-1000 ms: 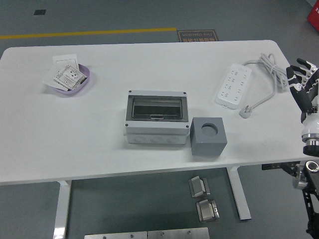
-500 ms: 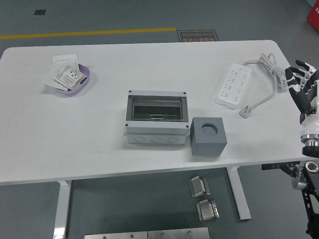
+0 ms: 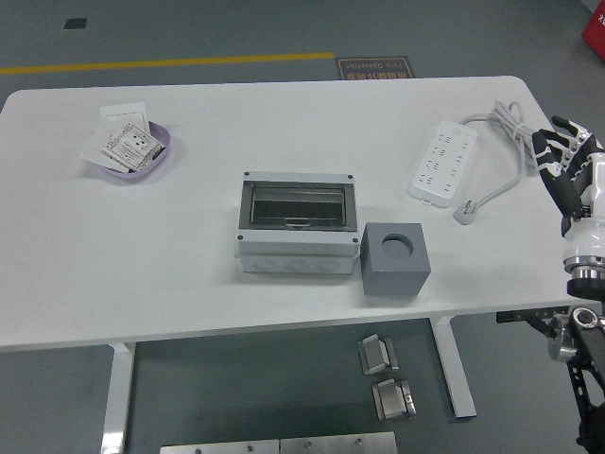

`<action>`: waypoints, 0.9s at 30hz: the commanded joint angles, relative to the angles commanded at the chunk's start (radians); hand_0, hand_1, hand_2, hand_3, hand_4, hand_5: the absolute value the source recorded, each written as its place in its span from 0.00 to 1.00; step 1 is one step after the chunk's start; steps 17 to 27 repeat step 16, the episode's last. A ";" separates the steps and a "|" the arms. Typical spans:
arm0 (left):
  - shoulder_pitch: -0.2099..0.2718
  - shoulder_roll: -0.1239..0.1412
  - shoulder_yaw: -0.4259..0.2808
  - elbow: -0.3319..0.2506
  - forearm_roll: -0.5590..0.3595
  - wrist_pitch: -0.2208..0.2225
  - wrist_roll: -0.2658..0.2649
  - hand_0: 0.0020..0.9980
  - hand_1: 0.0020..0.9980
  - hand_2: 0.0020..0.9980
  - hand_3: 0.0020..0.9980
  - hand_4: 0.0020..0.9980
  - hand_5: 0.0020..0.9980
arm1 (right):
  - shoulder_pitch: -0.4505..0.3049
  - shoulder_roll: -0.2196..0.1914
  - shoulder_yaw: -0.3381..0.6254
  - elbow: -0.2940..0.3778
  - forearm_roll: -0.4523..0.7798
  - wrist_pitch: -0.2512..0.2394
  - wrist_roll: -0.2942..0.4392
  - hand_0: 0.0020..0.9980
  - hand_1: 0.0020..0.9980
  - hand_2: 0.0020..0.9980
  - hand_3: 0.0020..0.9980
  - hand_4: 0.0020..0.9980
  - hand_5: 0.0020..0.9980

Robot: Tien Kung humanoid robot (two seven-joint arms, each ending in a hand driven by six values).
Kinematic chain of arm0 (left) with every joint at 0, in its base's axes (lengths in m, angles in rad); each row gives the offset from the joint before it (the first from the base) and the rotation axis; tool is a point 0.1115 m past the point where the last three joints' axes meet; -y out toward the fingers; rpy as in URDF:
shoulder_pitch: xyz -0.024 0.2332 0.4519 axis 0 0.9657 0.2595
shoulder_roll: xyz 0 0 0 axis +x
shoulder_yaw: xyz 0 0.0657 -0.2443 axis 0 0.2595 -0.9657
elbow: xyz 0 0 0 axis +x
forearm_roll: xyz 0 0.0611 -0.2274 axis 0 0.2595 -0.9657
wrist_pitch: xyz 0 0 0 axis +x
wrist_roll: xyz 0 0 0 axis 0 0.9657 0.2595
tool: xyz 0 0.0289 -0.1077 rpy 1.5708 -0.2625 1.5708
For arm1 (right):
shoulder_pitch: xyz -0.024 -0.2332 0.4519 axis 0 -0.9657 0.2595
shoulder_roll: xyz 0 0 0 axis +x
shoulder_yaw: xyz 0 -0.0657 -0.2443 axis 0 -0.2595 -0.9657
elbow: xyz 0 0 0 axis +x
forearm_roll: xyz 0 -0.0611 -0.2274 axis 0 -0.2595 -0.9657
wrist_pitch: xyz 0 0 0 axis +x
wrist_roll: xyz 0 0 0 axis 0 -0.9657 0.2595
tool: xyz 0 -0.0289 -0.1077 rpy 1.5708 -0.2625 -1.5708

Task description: Pick up the cylinder from the cube,place it in the box,flap close box

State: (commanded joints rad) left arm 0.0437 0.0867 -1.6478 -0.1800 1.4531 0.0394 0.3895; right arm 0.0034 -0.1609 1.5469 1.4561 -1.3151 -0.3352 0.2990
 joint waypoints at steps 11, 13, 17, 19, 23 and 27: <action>0.008 -0.011 -0.015 0.000 0.009 0.003 0.011 0.64 0.66 0.56 0.67 0.70 0.33 | 0.008 -0.002 -0.028 -0.005 -0.002 -0.001 -0.004 0.74 0.64 0.69 0.75 0.92 0.53; 0.007 -0.012 -0.016 0.000 0.009 0.002 0.010 0.64 0.66 0.56 0.67 0.70 0.33 | 0.009 -0.003 -0.030 -0.005 0.000 -0.001 -0.003 0.74 0.64 0.69 0.75 0.92 0.53; 0.006 -0.013 -0.014 0.000 0.004 0.002 0.007 0.64 0.66 0.56 0.67 0.70 0.33 | 0.010 -0.004 -0.033 -0.007 0.004 -0.001 -0.002 0.74 0.64 0.69 0.75 0.92 0.53; 0.006 -0.013 -0.014 0.000 0.004 0.002 0.007 0.64 0.66 0.56 0.67 0.70 0.33 | 0.010 -0.004 -0.033 -0.007 0.004 -0.001 -0.002 0.74 0.64 0.69 0.75 0.92 0.53; 0.006 -0.013 -0.014 0.000 0.004 0.002 0.007 0.64 0.66 0.56 0.67 0.70 0.33 | 0.010 -0.004 -0.033 -0.007 0.004 -0.001 -0.002 0.74 0.64 0.69 0.75 0.92 0.53; 0.006 -0.013 -0.014 0.000 0.004 0.002 0.007 0.64 0.66 0.56 0.67 0.70 0.33 | 0.010 -0.004 -0.033 -0.007 0.004 -0.001 -0.002 0.74 0.64 0.69 0.75 0.92 0.53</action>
